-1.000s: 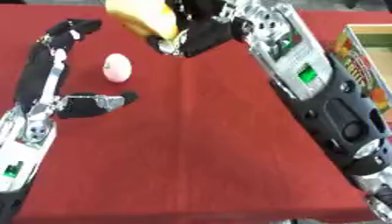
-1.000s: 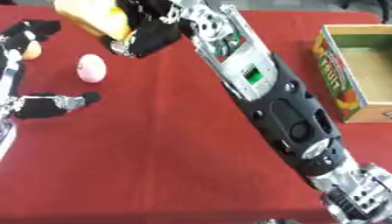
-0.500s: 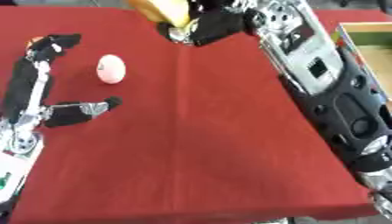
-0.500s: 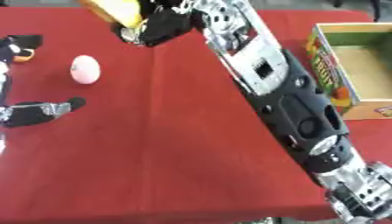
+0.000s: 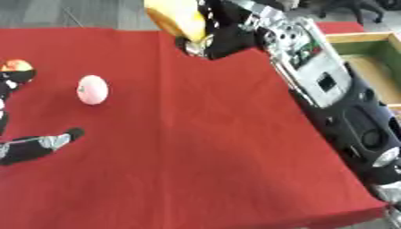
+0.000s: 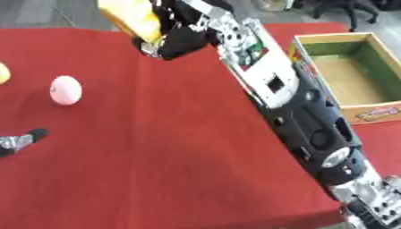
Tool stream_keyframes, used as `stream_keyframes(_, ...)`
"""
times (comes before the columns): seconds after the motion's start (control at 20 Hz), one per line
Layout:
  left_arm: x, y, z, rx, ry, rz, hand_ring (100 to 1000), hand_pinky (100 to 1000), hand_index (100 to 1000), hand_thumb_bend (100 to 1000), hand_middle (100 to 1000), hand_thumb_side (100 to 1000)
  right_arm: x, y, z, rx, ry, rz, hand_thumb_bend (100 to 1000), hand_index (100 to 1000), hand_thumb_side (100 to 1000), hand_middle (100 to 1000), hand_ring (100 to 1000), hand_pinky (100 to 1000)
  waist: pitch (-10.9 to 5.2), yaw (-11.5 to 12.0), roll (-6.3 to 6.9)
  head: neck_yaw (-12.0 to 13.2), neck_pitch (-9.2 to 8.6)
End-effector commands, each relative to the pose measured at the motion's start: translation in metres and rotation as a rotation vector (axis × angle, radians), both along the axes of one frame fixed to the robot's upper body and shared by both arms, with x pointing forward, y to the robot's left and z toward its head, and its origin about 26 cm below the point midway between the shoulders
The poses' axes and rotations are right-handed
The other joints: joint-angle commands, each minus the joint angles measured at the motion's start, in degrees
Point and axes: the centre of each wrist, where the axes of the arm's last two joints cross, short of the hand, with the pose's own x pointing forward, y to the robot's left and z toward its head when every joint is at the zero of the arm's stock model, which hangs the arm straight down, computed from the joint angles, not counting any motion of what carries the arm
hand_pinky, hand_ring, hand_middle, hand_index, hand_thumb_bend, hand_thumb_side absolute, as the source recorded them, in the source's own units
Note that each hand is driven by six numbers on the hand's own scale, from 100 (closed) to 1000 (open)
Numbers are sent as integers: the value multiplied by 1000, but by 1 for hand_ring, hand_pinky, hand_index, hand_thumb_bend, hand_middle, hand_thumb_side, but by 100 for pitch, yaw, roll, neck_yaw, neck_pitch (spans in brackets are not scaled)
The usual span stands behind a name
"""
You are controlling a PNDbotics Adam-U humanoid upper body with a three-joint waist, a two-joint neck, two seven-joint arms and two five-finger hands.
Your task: Pick up the objects with one hand, pass them to the other hand, and then place them into the box on the other side of the table.
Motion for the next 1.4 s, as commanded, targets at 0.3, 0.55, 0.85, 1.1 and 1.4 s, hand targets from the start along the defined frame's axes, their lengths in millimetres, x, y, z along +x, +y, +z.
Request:
stream_keyframes(0.3,-6,30,18,32,-62,92,761,737,855,809,728,393,-3,-39,1,-13,-35,-121,337,360,100,348,525,627,-154,-20,42,-154,-65)
stream_keyframes(0.55,-9,35,27,22,-100,116,762,738,855,806,729,392,-1,-66,-9,-23,-18,-216,339,362,100,349,526,628,-144,-14,44,-181,36)
stream_keyframes(0.85,-11,39,35,9,-135,139,762,738,855,804,730,392,-3,-101,-16,-25,-24,-345,340,363,100,351,527,629,-124,-27,53,-260,233)
stream_keyframes(1.1,-12,43,39,6,-152,156,763,738,855,803,730,393,-7,-127,-18,-32,-34,-449,341,364,100,352,527,629,-112,-44,66,-341,305)
stream_keyframes(1.4,-14,46,43,3,-170,169,763,739,855,801,730,394,-9,-161,-19,-23,-54,-592,341,367,100,354,529,630,-102,-60,77,-503,295)
